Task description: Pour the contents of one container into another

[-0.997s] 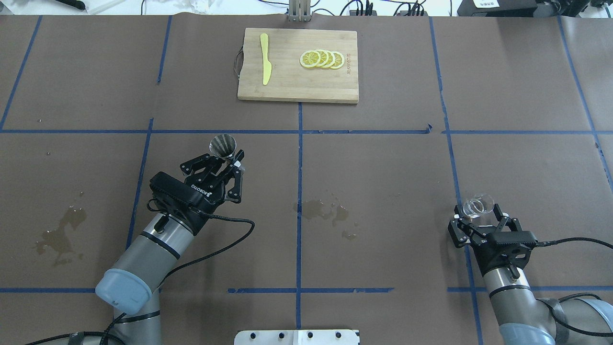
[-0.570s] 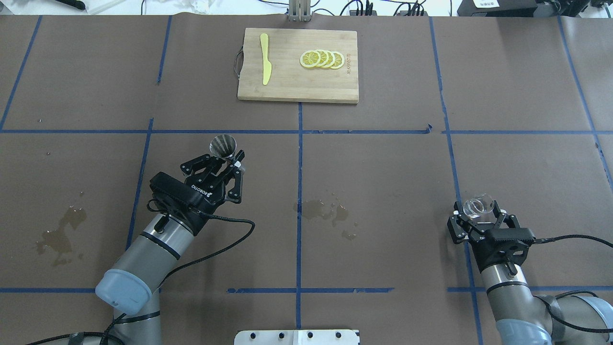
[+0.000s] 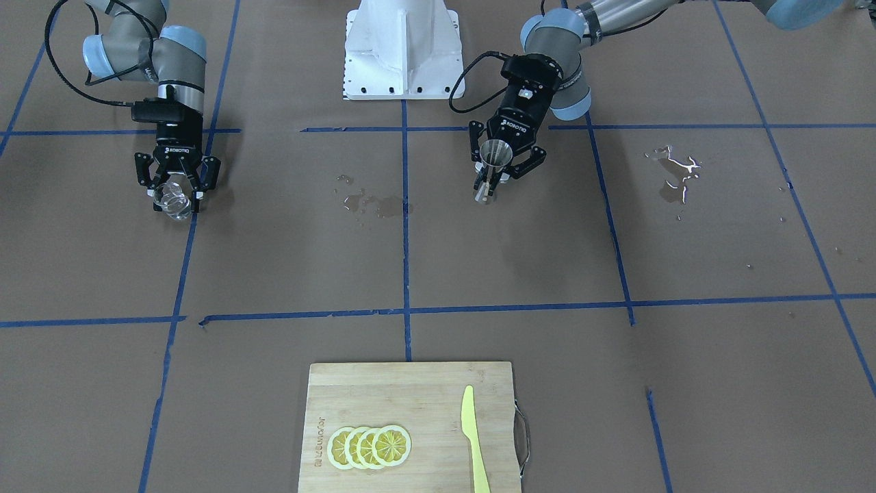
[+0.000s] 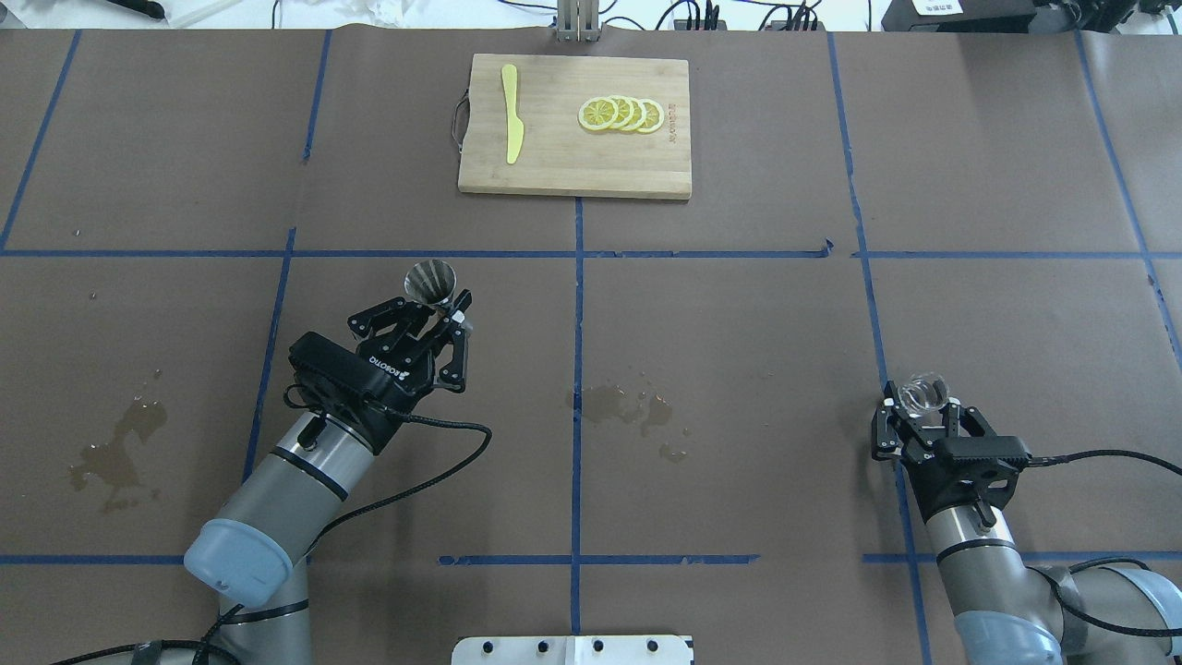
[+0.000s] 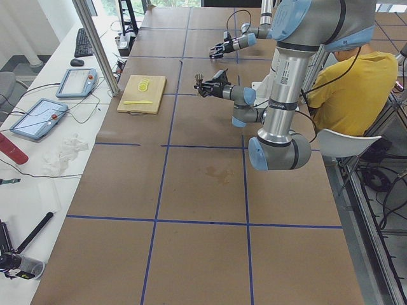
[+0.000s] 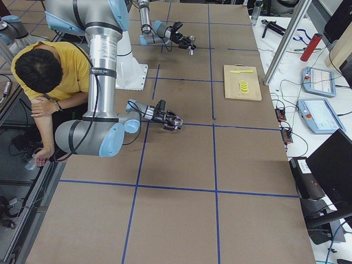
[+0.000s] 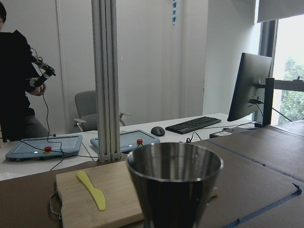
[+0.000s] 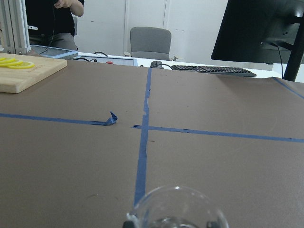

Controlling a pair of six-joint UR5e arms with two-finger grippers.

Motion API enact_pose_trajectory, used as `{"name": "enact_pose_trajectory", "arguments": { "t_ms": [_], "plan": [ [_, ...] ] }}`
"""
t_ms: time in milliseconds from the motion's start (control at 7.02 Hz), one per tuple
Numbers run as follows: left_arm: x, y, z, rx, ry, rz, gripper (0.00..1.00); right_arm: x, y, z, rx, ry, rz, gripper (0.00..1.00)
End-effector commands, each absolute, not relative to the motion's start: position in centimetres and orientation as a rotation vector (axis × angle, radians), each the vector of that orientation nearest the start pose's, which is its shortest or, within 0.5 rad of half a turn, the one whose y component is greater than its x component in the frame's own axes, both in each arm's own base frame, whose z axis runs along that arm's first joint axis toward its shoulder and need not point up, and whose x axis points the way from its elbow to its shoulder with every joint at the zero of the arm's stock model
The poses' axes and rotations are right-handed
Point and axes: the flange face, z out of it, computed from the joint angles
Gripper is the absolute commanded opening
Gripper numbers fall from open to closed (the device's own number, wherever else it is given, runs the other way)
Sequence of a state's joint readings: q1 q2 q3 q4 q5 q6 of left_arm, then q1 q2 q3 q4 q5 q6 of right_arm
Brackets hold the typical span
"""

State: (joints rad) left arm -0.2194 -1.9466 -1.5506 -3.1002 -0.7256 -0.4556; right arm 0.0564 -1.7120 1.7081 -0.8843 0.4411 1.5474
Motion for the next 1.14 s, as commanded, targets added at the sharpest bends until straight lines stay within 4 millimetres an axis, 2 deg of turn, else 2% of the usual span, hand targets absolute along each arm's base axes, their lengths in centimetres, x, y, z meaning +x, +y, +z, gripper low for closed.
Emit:
{"name": "enact_pose_trajectory", "arguments": {
  "t_ms": [0,142,285,427,570,855,997],
  "plan": [
    [49.7,-32.4,30.5,1.482,0.988,-0.155,0.0,-42.1,-25.1,55.4,1.104,-0.558,0.411,0.09],
    [49.7,-32.4,30.5,1.482,0.988,-0.155,0.0,-41.9,-25.8,54.6,1.096,-0.535,0.364,0.03],
    [49.7,-32.3,30.5,1.481,0.991,-0.152,0.0,-41.6,-26.6,50.7,1.096,-0.562,0.357,0.02],
    [49.8,-32.3,30.6,1.481,0.988,-0.15,0.0,-40.8,-26.9,47.5,1.114,-0.571,0.325,0.02],
    [49.8,-32.3,30.7,1.479,0.989,-0.149,0.0,-40.8,-28.2,44.6,1.147,-0.555,0.298,0.02],
    [50.2,-32.5,30.9,1.47,1.013,-0.101,0.0,-42.4,-29.5,40.1,1.186,-0.569,0.283,0.0],
    [50.4,-33.3,31.6,1.464,1.015,-0.064,0.0,-43.7,-30.2,36.1,1.218,-0.599,0.295,0.0]
  ]
}}
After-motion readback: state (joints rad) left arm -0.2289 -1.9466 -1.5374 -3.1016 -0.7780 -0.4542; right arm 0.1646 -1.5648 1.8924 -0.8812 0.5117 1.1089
